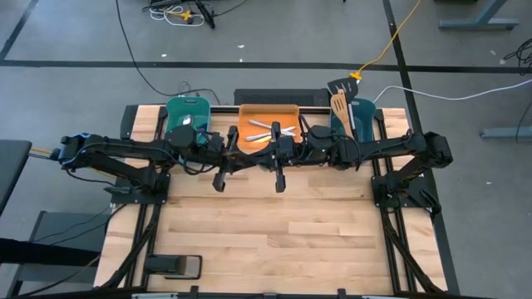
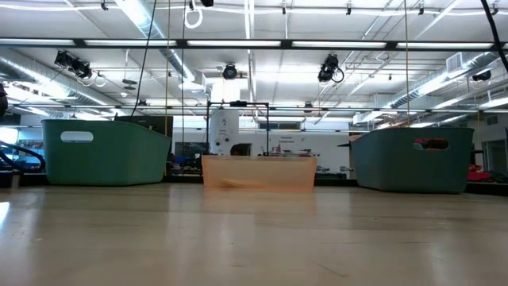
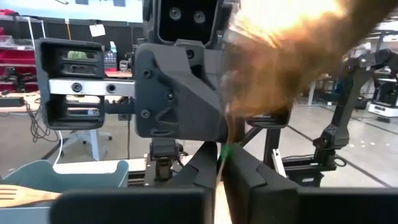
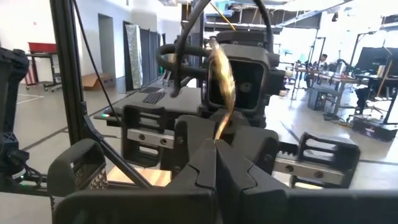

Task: Pick & Place Kitchen Items
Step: Put the green spoon into the green bin

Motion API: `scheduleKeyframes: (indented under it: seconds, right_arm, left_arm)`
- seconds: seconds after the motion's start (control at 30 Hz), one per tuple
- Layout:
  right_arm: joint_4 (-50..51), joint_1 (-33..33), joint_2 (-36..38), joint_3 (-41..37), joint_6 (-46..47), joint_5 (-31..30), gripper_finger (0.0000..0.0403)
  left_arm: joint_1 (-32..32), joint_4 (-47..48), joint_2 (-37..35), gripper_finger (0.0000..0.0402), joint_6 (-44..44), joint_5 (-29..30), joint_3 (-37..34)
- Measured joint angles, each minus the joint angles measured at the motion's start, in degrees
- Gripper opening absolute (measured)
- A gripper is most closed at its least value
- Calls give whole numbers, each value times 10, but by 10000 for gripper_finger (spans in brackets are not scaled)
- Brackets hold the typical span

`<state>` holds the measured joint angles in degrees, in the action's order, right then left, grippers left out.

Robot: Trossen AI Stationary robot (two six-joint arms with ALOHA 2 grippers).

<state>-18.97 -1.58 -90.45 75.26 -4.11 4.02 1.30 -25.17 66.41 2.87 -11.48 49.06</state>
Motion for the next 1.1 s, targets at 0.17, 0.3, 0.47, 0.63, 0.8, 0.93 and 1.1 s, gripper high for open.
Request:
scheduleKeyframes:
  seconds: [0.17,0.3,0.47,0.63,0.8,0.93,1.1]
  right_arm:
    - [3,0,0,0,0,2,2]
    - [5,1,-1,0,2,1,4]
    - [8,1,-1,0,2,-3,7]
    - [8,1,-2,-1,2,-3,17]
    - [9,1,7,-1,0,-3,22]
    - [14,1,16,-1,0,-3,23]
    - [65,1,23,-1,3,0,24]
  left_arm:
    - [0,11,0,11,8,-2,0]
    - [-1,19,-1,10,17,12,0]
    - [-1,33,-6,10,25,18,0]
    - [-1,58,-17,10,27,25,0]
    - [-3,98,-34,10,26,37,1]
    - [-3,156,-55,9,26,60,0]
    - [-3,241,-99,9,38,107,1]
